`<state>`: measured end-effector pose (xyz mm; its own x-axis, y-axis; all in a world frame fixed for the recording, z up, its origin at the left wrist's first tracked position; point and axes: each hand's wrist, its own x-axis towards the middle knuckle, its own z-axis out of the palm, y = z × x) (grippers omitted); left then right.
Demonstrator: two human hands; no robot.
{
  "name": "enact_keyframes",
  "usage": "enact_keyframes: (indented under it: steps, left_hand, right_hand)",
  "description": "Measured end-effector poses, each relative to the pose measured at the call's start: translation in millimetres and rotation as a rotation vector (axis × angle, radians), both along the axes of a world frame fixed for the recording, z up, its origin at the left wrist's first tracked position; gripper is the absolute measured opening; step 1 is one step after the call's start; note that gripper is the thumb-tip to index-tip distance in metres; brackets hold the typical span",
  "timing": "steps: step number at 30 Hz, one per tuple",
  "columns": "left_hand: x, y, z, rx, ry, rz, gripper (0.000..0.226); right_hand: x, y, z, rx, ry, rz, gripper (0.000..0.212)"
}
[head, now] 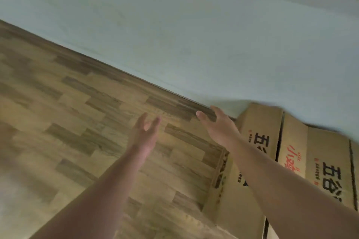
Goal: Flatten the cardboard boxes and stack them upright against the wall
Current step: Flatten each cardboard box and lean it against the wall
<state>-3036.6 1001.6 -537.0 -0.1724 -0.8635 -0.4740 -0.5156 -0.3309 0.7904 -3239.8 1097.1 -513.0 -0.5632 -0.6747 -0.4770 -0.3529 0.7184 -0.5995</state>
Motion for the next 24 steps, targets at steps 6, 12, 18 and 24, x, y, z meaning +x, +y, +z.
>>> enact_keyframes:
  steps: [6,12,18,24]
  left_hand:
    - [182,-78,16,-0.086,-0.11,0.141,0.064]
    - [419,-110,37,-0.053,-0.036,0.383,0.062]
    - [609,-140,59,-0.06,-0.093,0.544,0.066]
    - [739,-193,68,-0.066,-0.101,0.657,0.066]
  right_hand:
    - [172,-103,19,-0.031,-0.067,0.131,0.087]
    - [394,-187,21,-0.001,-0.1,0.31,0.081]
    - [567,-270,36,0.028,-0.13,0.432,0.075]
    - [704,-355,47,0.03,-0.187,0.589,0.067]
